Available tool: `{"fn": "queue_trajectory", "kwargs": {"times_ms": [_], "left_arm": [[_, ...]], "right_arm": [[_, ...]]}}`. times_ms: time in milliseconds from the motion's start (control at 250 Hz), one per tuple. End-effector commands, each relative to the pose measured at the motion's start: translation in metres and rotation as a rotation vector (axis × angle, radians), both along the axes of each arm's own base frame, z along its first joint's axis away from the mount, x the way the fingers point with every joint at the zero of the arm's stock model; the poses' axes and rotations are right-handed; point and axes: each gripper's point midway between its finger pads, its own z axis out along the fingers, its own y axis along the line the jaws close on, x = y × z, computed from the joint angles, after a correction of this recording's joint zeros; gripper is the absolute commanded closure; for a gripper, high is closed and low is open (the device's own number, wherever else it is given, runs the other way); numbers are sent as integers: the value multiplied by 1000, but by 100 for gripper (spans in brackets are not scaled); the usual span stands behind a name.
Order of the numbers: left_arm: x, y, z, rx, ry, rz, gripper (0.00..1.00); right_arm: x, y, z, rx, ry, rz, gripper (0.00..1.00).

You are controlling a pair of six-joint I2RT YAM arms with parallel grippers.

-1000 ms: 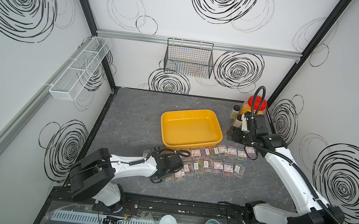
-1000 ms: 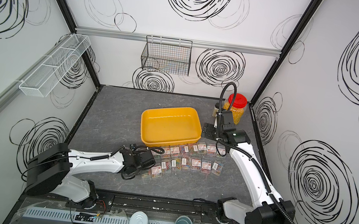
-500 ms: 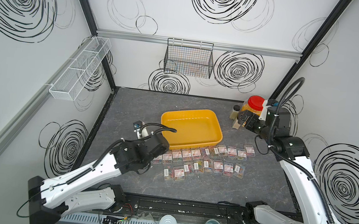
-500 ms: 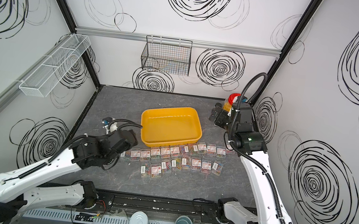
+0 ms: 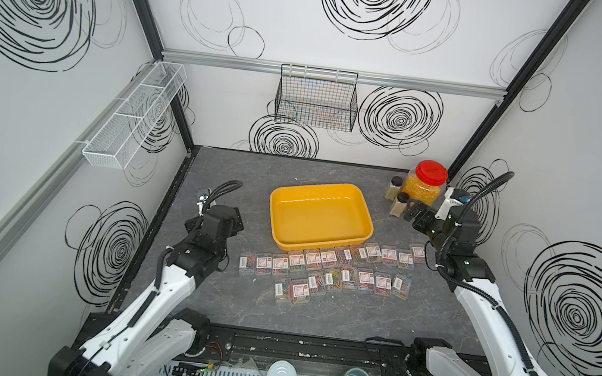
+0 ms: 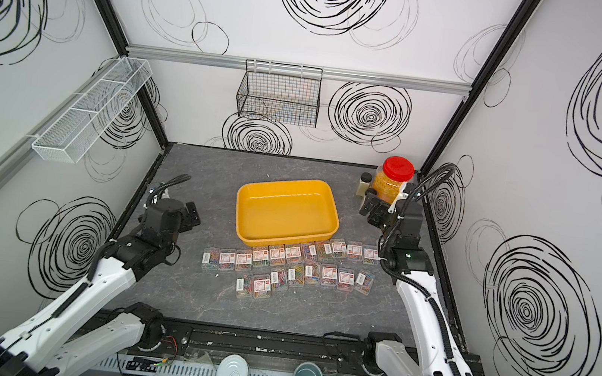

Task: Take the paper clips out of the storage box
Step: Reset both arms

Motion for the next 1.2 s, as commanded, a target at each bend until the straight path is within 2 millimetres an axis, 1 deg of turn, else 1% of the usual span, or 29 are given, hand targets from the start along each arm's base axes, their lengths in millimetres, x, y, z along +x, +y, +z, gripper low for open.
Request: {"fn": "queue_trajectory", "kwargs": {"times_ms": [0,48,92,140,184,288,352,384,456,495,523,527,551,643,655,715,739,779,851,863,987,1087,1147,1195], "left_arm": [[30,8,-11,14,-45,-80,1],[34,19,-19,17,-54,-42,1],[35,31,-23,56,-57,12,1],[33,46,-25,114,-57,90,1],[33,54,-27,144,-69,139,1],[38,57,-36,212,-82,157,1],[37,57,-40,241,-107,174,1],[39,55,-39,235,-149,165,1],[40,47,-42,219,-216,120,1],[41,45,-40,216,-255,110,0],[43,45,-39,222,-252,112,1],[43,45,-39,223,-250,111,1],[44,45,-38,226,-260,111,1],[52,42,-36,240,-270,101,1],[53,41,-35,242,-272,96,2],[57,36,-42,248,-290,56,1],[61,33,-40,249,-306,37,1],[66,26,-43,265,-262,4,1],[64,16,-41,295,-281,-21,1],[64,15,-41,297,-280,-25,1],[66,13,-42,279,-287,-66,1],[62,4,-43,256,-328,-149,1],[61,-1,-48,239,-351,-206,1],[60,-2,-45,236,-390,-217,1]], "right_arm": [[6,-27,-33,-162,44,-52,0],[6,-35,-50,-197,57,-61,0],[5,-38,-64,-218,49,-61,0],[3,-37,-77,-247,16,-37,0],[1,-34,-88,-267,-19,-13,0],[-3,-27,-113,-297,-58,34,0],[-2,-25,-123,-312,-49,54,0],[0,-26,-127,-311,-45,50,0],[2,-23,-133,-313,-45,70,0],[4,-22,-136,-314,-45,85,0],[5,-21,-138,-312,-47,92,0],[5,-22,-134,-311,-58,90,0],[6,-23,-140,-306,-48,87,0],[9,-25,-141,-289,-78,79,0],[11,-25,-141,-288,-78,82,0],[16,-20,-139,-294,-95,111,0],[18,-18,-139,-296,-103,128,0],[21,-14,-140,-295,-113,153,0],[22,-10,-151,-277,-92,195,0],[23,-10,-148,-277,-114,199,0],[16,-12,-146,-240,-141,220,0],[11,-21,-141,-198,-174,205,0],[12,-25,-141,-196,-175,181,0],[16,-27,-144,-198,-151,172,0]]}}
